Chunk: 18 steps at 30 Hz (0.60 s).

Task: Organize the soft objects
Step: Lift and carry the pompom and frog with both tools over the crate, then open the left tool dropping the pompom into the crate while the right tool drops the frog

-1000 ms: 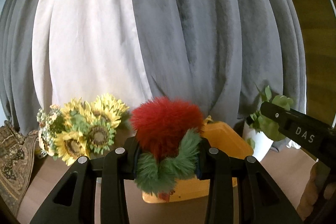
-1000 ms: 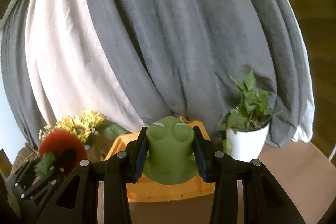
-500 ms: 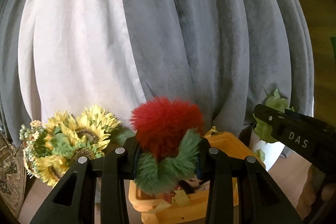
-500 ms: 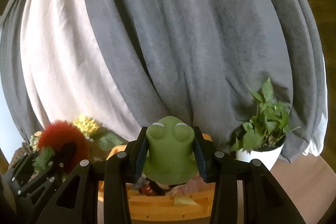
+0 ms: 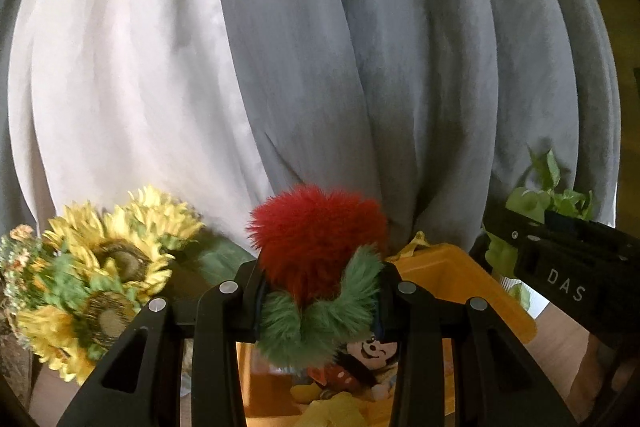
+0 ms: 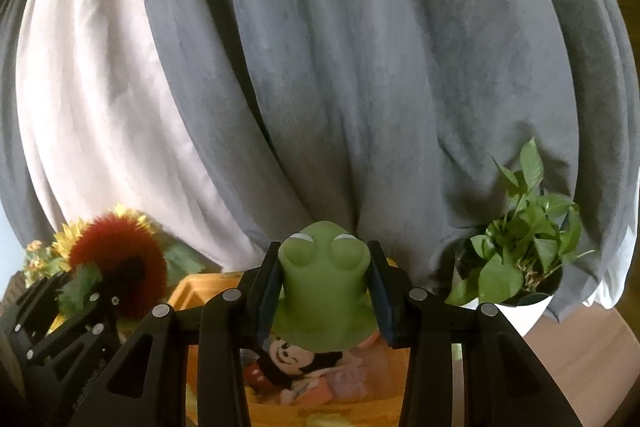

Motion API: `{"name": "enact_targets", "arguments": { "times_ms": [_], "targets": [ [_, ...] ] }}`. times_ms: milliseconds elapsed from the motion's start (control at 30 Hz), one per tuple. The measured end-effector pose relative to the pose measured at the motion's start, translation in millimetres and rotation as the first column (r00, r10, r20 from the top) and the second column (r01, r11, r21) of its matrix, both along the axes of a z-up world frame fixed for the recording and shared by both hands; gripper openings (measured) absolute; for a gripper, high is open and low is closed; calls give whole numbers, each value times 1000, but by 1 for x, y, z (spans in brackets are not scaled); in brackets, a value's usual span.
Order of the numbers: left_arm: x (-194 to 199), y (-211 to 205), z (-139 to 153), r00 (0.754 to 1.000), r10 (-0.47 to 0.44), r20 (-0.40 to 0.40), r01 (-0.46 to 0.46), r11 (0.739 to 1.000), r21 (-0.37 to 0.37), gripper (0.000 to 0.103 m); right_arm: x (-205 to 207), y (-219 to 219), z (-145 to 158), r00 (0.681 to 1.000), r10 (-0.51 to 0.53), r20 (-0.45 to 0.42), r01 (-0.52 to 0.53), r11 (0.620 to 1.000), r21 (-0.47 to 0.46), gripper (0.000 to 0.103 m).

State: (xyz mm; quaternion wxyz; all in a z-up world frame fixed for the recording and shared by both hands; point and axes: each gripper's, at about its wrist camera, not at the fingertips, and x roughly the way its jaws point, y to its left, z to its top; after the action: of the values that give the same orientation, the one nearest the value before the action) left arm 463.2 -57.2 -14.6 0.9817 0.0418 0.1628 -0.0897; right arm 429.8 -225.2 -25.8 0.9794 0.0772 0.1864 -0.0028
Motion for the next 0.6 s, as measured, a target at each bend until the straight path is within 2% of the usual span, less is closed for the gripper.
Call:
{"name": "enact_targets", "arguments": {
  "times_ms": [167,400,600],
  "targets": [
    [20,-6,-19,999,0,-51,0,1000,13,37,19,-1,-13,999,11,-43,-11,1000,-12,42],
    [49,-12,-49,986,-18,-163,16,1000,-9,37,43,-2,-41,990,20,-143,-23,1000,-21,42],
    [63,-15,-72,963,-50,-265,45,999,-27,37,59,-1,-61,973,32,-228,-39,999,-25,42]
  ]
}}
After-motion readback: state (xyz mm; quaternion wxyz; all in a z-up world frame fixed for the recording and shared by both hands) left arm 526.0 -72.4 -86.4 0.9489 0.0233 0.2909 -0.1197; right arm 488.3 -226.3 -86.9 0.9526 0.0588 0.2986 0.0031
